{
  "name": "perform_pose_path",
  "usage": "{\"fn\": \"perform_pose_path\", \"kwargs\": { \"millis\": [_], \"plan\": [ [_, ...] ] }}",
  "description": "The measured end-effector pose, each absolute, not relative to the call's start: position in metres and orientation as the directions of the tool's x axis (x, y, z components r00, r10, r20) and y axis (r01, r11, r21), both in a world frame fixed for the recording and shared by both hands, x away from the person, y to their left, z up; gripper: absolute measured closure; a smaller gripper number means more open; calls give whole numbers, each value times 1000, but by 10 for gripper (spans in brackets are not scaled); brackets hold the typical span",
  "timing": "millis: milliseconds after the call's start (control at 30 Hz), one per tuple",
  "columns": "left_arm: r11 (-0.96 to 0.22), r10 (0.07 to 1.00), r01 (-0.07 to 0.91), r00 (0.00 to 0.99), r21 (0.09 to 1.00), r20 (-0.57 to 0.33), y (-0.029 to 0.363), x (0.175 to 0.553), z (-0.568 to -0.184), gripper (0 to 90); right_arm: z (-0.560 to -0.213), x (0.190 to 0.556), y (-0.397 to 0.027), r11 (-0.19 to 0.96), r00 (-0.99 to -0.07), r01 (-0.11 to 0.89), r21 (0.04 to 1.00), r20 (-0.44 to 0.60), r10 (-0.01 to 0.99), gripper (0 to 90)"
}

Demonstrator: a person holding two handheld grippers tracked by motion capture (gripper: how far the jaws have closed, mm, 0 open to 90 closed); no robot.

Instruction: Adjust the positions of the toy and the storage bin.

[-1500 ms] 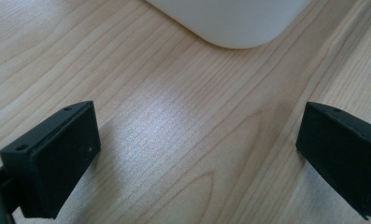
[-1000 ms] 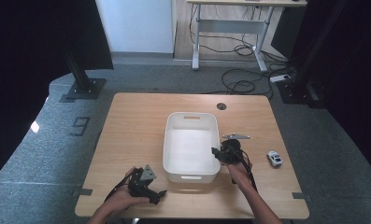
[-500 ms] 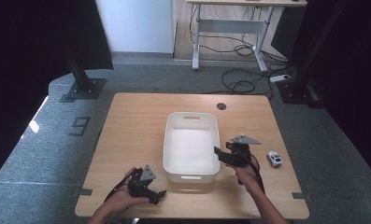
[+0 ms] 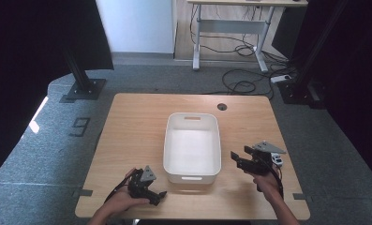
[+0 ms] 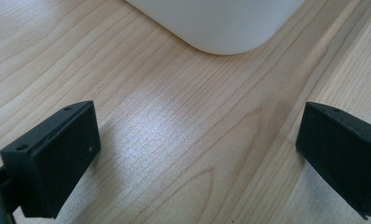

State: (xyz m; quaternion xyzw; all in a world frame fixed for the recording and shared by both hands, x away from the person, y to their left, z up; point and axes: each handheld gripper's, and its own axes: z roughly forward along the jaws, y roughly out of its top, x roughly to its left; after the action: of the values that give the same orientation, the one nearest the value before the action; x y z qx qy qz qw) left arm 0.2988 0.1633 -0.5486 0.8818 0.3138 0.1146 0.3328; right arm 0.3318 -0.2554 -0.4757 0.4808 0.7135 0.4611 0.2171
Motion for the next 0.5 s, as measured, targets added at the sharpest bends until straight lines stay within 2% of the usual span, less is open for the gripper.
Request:
{"fn": "perform_pose_path", "kwargs": {
  "millis": [500],
  "plan": [
    [-582, 628, 475, 778, 660, -6, 163, 299, -549, 1, -493, 316, -304, 130, -406, 516, 846, 109, 907, 315]
  ]
}}
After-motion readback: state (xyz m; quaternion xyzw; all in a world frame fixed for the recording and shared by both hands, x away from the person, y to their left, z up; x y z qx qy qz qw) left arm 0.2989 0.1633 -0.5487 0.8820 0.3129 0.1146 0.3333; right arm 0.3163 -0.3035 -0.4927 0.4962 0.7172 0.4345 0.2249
